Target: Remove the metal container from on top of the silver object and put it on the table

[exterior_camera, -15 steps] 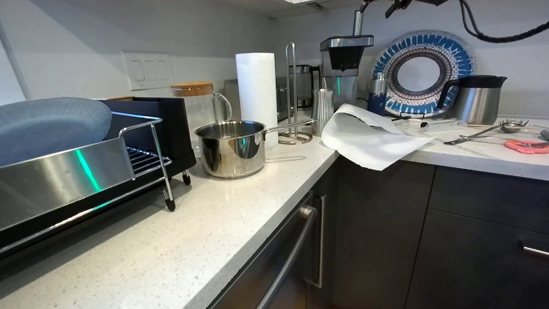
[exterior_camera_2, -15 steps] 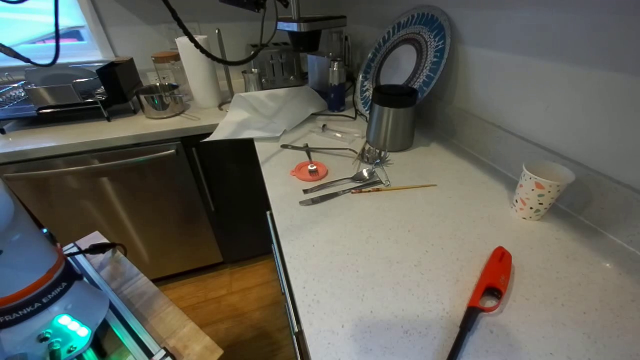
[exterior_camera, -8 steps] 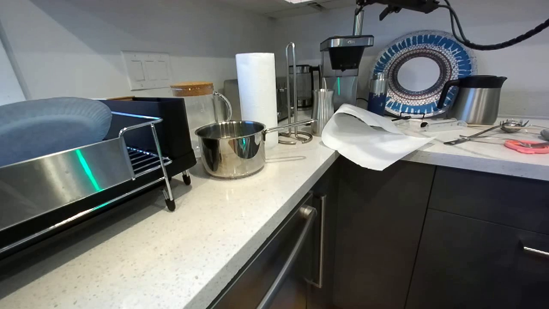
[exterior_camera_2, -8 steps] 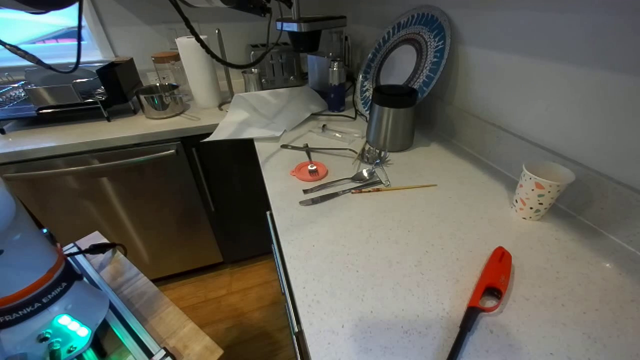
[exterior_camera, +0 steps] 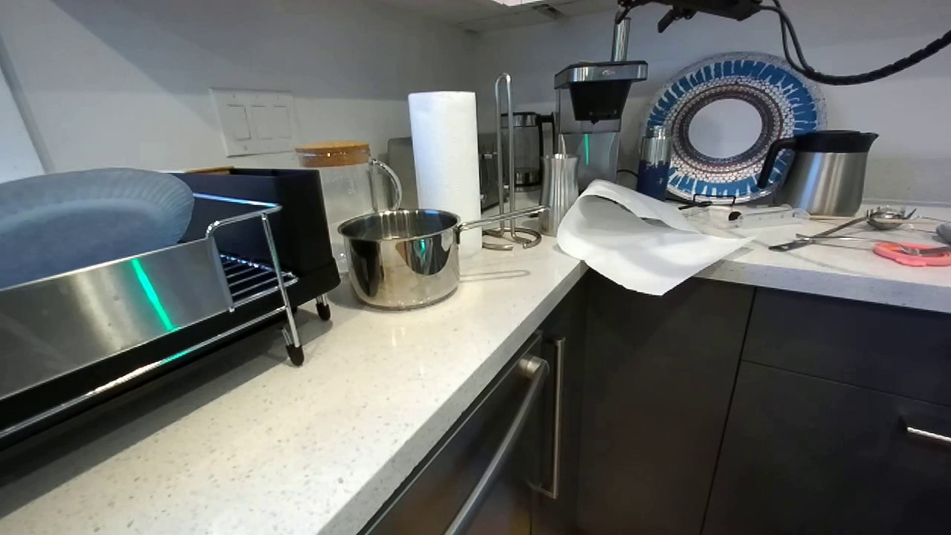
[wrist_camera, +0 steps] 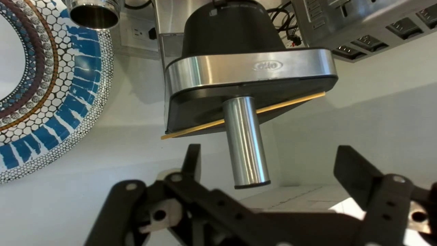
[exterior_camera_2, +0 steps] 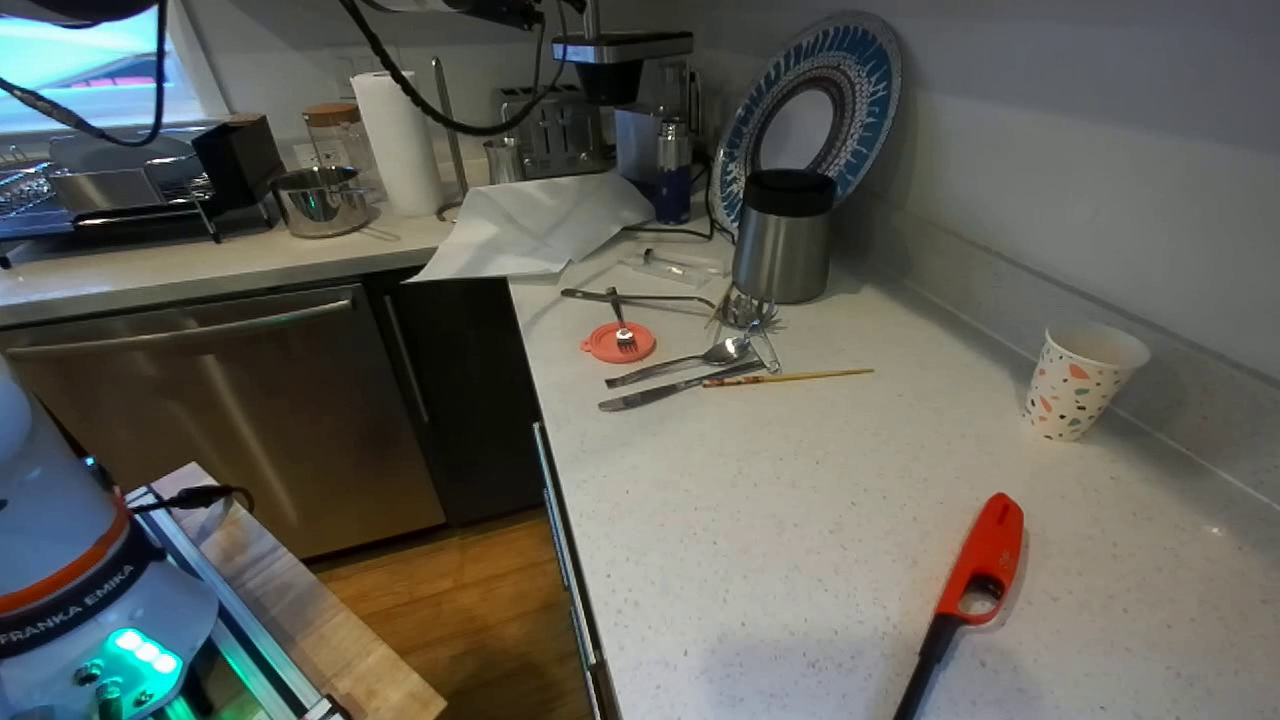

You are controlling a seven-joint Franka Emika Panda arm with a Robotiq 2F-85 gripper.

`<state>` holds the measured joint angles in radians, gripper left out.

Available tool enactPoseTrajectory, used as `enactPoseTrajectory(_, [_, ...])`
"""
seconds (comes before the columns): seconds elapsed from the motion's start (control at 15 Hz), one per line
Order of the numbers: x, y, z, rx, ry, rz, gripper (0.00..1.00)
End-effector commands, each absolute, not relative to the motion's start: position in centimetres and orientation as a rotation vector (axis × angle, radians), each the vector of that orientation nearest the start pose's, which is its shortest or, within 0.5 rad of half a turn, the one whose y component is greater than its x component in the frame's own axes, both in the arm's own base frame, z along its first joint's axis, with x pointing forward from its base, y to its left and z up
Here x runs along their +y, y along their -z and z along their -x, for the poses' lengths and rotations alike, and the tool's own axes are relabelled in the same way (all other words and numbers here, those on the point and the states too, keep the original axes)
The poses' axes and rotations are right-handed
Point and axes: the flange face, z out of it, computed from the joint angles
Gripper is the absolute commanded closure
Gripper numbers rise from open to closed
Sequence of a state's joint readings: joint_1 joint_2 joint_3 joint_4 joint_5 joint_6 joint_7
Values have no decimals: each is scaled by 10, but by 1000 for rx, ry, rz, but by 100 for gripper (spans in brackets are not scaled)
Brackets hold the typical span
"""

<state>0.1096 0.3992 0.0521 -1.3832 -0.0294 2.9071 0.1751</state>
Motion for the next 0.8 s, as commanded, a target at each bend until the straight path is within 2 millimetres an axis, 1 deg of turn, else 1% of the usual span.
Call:
enactPoseTrajectory(0.0, [101,-632,-734,-12,1620,2507,0])
enactPoseTrajectory(0.13, [97,-633,-743,-14,1659,2482,0])
enactPoseTrajectory(0.27, [99,-632,-751,-43,1676,2458,0])
enactPoseTrajectory(0.53, [104,-620,-769,-129,1684,2421,0])
enactPoseTrajectory(0.73, [105,-610,-781,-182,1702,2437,0])
